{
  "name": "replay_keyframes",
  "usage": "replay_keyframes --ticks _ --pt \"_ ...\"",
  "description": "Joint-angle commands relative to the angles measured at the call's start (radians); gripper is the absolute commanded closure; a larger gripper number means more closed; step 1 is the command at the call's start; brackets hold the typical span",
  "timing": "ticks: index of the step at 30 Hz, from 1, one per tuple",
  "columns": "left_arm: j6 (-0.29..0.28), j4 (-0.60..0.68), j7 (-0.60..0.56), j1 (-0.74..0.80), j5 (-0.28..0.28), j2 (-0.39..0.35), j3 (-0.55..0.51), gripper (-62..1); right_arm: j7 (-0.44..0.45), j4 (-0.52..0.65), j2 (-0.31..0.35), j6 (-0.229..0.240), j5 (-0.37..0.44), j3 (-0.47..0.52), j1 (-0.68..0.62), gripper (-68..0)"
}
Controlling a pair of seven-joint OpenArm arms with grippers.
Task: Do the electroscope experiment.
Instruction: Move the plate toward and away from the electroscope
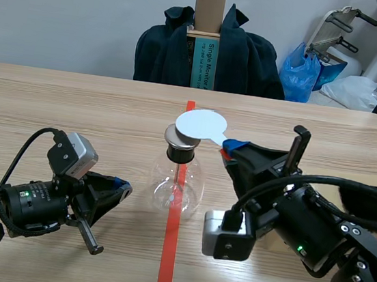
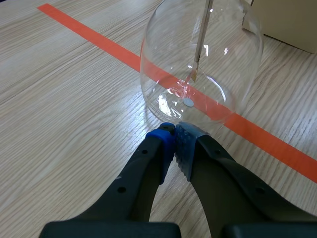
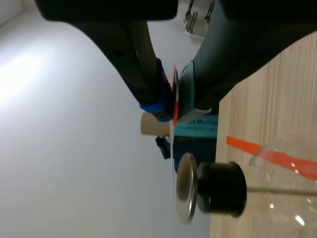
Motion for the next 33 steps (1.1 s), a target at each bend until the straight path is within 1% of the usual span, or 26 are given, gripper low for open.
replay_keyframes --ticks 1,6,13,20,25,33 --pt "-0.001 0.012 -0.013 -0.013 -0.006 0.008 -0.001 -3.2 0.018 0.021 0.009 -0.016 0.003 0.001 0.014 -0.6" --pt "-0.001 0.012 -0.013 -0.013 -0.006 0.008 -0.001 -3.1 0.082 0.021 0.009 -0.016 0.003 0.001 0.014 -0.6" --pt "-0.001 0.012 -0.013 -0.013 -0.006 0.008 -0.001 -3.2 0.117 0.021 0.009 -0.016 0.003 0.001 0.014 -0.6" --pt "-0.001 0.012 -0.013 -0.013 -0.006 0.008 -0.001 -3.1 0.114 0.021 0.009 -0.055 0.003 0.001 0.014 -0.6" --pt "-0.001 0.012 -0.013 -0.013 -0.006 0.008 -0.001 -3.1 0.064 0.021 0.009 -0.057 0.003 0.001 0.014 -0.6" --pt "-0.001 0.012 -0.013 -0.013 -0.006 0.008 -0.001 -3.2 -0.09 0.021 0.009 -0.057 0.004 0.002 0.014 -0.6"
